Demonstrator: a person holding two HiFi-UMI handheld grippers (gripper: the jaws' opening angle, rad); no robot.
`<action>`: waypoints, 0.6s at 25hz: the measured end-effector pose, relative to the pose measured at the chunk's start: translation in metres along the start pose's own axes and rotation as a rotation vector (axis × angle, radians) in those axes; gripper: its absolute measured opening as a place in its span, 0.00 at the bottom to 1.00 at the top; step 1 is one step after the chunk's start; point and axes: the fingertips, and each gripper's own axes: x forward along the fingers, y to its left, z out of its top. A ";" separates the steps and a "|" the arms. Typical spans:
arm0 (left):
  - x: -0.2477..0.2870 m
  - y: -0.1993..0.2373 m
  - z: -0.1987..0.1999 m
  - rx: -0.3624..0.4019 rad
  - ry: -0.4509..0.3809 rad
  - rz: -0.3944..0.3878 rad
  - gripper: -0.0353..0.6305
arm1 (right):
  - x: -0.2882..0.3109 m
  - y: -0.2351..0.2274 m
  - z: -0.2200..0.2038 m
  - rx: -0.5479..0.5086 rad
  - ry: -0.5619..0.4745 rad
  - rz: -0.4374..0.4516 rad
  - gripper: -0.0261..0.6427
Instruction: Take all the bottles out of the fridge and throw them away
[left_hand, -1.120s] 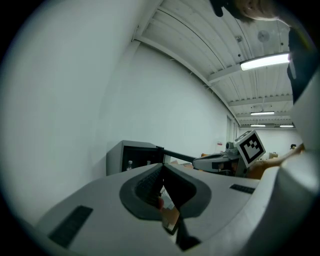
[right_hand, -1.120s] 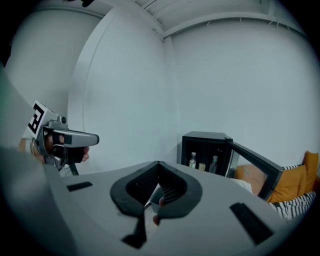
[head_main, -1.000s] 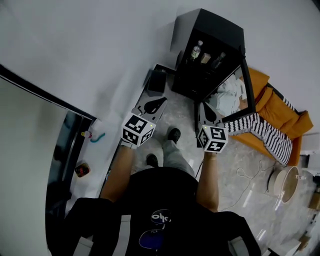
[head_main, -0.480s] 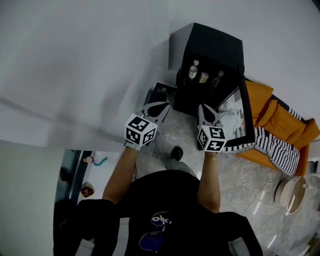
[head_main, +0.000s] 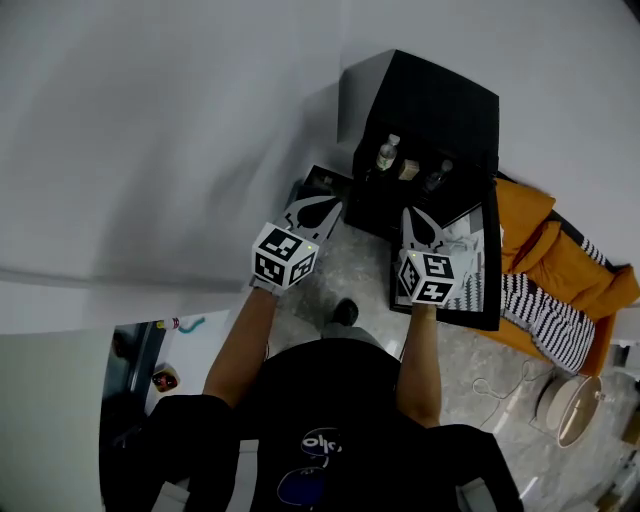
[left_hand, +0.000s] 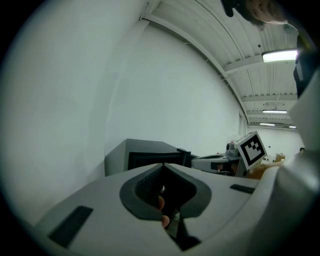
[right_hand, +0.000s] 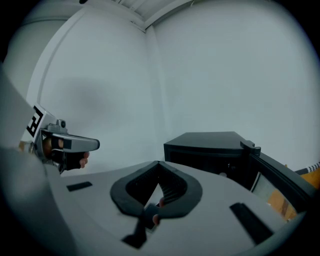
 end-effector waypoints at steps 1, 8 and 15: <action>0.005 0.003 0.001 -0.002 0.001 0.005 0.06 | 0.004 -0.004 0.000 -0.001 0.004 0.003 0.04; 0.038 0.019 0.007 -0.009 -0.010 0.030 0.06 | 0.030 -0.026 0.000 0.001 0.023 0.019 0.04; 0.064 0.024 0.008 0.018 -0.008 0.056 0.06 | 0.048 -0.040 -0.002 -0.003 0.019 0.039 0.04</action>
